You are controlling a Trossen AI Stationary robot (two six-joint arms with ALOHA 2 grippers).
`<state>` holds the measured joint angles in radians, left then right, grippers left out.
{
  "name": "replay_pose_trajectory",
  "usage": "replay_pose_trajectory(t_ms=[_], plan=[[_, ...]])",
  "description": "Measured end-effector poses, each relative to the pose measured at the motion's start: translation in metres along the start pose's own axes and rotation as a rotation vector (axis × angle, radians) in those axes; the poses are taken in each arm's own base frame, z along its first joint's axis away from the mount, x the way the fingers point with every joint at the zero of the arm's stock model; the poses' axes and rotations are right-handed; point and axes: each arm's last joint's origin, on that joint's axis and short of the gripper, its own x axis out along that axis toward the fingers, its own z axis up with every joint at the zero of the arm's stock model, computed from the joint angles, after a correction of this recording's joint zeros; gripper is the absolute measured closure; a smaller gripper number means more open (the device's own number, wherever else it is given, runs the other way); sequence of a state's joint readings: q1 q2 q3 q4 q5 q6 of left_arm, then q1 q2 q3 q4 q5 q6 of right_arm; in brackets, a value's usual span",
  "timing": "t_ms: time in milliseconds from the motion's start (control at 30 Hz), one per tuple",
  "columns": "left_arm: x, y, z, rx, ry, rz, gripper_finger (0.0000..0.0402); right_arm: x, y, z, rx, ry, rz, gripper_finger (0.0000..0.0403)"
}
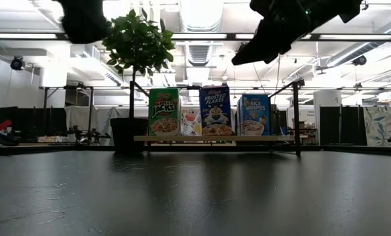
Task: Stack cereal on shelf
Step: Put the light blue cereal box aligned with the light blue cereal boxes on the shelf
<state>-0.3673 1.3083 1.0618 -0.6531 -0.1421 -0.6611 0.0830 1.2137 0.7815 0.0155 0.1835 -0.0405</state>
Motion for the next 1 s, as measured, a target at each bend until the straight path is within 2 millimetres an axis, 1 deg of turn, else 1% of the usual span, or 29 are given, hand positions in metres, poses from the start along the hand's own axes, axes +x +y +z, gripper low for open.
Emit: replay_pose_trajectory(t_ms=[133, 200, 333, 500, 600, 667, 733, 800, 900, 1000], plan=[[-0.003, -0.016, -0.014, -0.255, 0.094, -0.093, 0.0364, 0.0, 0.0, 0.0, -0.01, -0.005, 0.0, 0.0394], [-0.006, -0.026, -0.022, -0.351, 0.148, -0.124, 0.0364, 0.0, 0.0, 0.0, -0.011, -0.005, -0.001, 0.0394], [-0.012, -0.04, -0.042, -0.468, 0.256, -0.131, 0.0364, 0.0, 0.0, 0.001, -0.032, -0.005, 0.0, 0.0394], [-0.018, -0.051, -0.059, -0.558, 0.317, -0.107, 0.0364, 0.0, 0.0, 0.001, -0.038, -0.007, -0.001, 0.0394], [-0.021, -0.056, -0.067, -0.55, 0.338, -0.116, 0.0364, 0.0, 0.0, 0.001, -0.038, -0.008, -0.001, 0.0394], [-0.025, -0.059, -0.072, -0.507, 0.379, -0.129, 0.0364, 0.0, 0.0, 0.001, -0.037, -0.009, -0.001, 0.0394], [-0.034, -0.065, -0.078, -0.437, 0.437, -0.135, 0.0364, 0.0, 0.0, 0.001, -0.036, -0.014, -0.001, 0.0394], [-0.049, -0.07, -0.086, -0.376, 0.475, -0.097, 0.0364, 0.0, 0.0, 0.002, -0.027, -0.017, -0.001, 0.0394], [-0.074, -0.075, -0.095, -0.333, 0.405, 0.008, 0.0364, 0.0, 0.0, 0.002, -0.015, -0.017, -0.001, 0.0394], [-0.087, -0.079, -0.107, -0.342, 0.28, 0.051, 0.0364, 0.0, 0.0, 0.002, -0.011, -0.018, -0.001, 0.0394]])
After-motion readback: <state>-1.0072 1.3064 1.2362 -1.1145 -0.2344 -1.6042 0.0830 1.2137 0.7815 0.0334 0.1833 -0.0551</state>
